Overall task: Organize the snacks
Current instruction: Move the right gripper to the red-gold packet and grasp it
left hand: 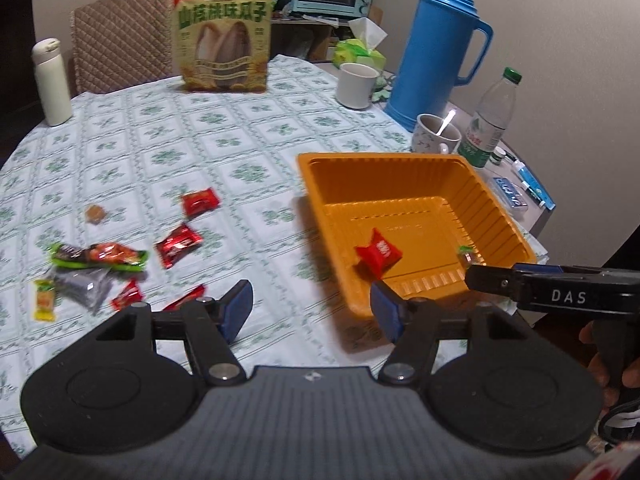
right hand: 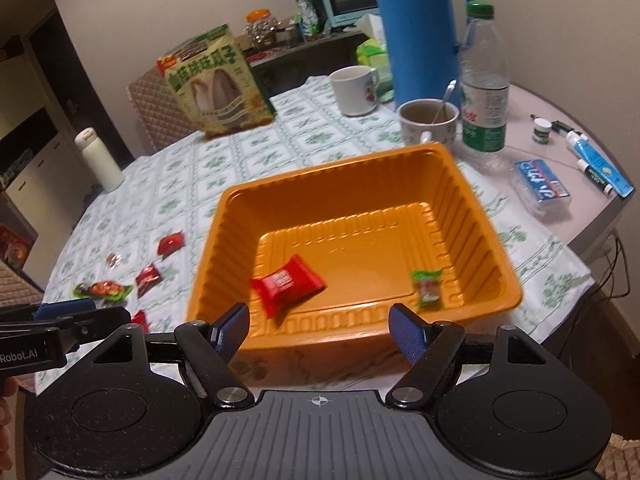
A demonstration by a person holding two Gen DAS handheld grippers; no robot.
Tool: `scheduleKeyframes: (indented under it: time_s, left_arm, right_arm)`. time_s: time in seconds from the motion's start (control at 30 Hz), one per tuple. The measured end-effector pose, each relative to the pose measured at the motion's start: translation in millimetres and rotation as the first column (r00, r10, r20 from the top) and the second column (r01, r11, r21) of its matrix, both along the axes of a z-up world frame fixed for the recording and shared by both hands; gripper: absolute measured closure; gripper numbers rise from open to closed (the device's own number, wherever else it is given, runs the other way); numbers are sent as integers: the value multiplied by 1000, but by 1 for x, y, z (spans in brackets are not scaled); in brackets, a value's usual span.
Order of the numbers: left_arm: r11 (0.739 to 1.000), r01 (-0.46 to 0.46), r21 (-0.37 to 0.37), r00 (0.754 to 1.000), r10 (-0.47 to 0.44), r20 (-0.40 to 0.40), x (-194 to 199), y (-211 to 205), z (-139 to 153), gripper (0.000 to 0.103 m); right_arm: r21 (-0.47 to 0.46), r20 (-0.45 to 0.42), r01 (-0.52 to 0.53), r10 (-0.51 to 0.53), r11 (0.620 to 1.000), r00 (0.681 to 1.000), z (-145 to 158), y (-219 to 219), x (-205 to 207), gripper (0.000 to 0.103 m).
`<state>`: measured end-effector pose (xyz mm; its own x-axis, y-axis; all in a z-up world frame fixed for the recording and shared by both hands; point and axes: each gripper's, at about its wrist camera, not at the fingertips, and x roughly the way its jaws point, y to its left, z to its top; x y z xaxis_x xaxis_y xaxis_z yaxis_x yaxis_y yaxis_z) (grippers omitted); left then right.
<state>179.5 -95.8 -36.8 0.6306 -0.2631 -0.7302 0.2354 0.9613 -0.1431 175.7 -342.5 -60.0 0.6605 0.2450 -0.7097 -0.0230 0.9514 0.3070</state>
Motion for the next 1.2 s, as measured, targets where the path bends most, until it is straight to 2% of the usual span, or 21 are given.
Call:
scheduleKeyframes:
  time_s: [0.5,0.87,1.2]
  left_arm:
    - [996,-85,16,996,86,-39,-21,92,-9,41]
    - [989,-142,37,988,144,-56,-22,155,-19,41]
    - [982,-185,46,980,188,-73,-19,206,-29,41]
  right_arm:
    - [43,-45,-141,143,989,989,-4,94,-4,27]
    - [28,-35,-234,235,972,971,-9,161,5,27]
    - [-15,-46,-255,254,967,966,-27,205,19,27]
